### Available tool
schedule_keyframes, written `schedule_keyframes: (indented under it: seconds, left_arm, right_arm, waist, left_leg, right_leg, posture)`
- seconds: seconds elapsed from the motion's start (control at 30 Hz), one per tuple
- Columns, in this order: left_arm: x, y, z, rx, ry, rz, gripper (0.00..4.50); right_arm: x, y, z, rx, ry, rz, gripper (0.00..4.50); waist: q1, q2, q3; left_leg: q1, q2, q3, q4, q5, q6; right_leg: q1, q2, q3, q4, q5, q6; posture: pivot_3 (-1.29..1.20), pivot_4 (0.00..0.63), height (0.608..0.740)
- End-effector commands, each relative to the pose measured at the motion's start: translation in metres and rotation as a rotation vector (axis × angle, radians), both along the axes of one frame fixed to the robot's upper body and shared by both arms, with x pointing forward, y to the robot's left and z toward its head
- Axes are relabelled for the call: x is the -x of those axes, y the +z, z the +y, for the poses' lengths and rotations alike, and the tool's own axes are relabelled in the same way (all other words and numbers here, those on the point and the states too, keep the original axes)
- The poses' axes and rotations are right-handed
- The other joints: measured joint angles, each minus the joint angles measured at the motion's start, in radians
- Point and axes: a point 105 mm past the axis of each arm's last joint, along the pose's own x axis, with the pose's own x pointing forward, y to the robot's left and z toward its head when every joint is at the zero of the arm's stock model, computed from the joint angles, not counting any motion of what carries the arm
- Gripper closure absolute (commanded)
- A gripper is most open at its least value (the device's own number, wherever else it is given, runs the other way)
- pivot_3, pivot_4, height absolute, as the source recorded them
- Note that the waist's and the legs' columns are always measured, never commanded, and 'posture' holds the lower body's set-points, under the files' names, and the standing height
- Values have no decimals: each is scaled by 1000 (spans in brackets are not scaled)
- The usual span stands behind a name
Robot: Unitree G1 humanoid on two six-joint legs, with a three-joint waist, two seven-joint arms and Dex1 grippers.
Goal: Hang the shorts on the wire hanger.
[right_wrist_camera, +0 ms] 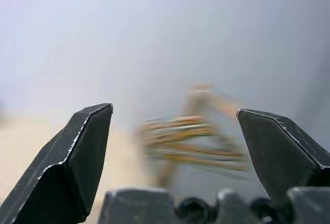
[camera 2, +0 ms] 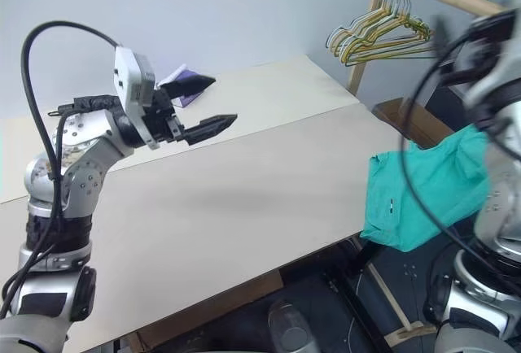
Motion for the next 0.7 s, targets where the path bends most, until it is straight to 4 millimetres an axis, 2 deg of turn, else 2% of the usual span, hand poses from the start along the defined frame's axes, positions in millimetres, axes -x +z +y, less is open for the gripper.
schedule_keyframes:
  seconds: [0.03, 0.17, 0.27, 0.47, 0.6, 0.7]
  left_arm:
    - [14, 3, 8, -49, 20, -37, 0]
    - [35, -13, 24, -144, 41, -2, 0]
    - [45, -18, 30, -188, 47, 5, 0]
    - [59, -22, 35, -155, 66, 61, 0]
    - [59, -20, 38, -142, 93, 55, 0]
    - [57, -19, 37, -136, 96, 50, 0]
  right_arm:
    - [-6, -45, 53, 89, 348, 145, 21]
    - [-12, -71, 76, 155, 537, 247, 21]
    - [-10, -73, 81, 156, 633, 274, 21]
    - [0, -77, 83, 184, 759, 322, 21]
    - [3, -77, 81, 193, 769, 325, 21]
    - [3, -77, 80, 198, 767, 323, 21]
  waist:
    - [19, -2, 2]
    - [85, -2, 15]
    - [153, -3, 21]
    - [277, -3, 22]
    - [330, -3, 21]
    - [347, -3, 21]
  left_leg:
    - [1, 0, 0, 0, 0, 0]
    - [-2, 0, 1, 0, 0, 0]
    - [-10, 0, 0, 0, 0, 0]
    - [-12, 1, 0, 0, -1, 1]
    - [-13, 1, 0, 2, -1, 1]
    - [-13, 1, 0, 4, -1, 1]
  right_leg:
    - [0, 0, 0, 0, 0, 0]
    - [-6, 0, 1, 0, 0, 0]
    - [-15, 0, 0, 1, 0, 0]
    - [-16, 0, -4, -1, -1, 0]
    - [-16, -1, -5, -1, 0, -1]
    - [-16, -1, -5, 0, 0, -2]
  posture:
    - [-61, 57, 740]
    - [21, 78, 740]
    - [44, 84, 740]
    - [78, 71, 740]
    - [95, 61, 740]
    - [91, 61, 740]
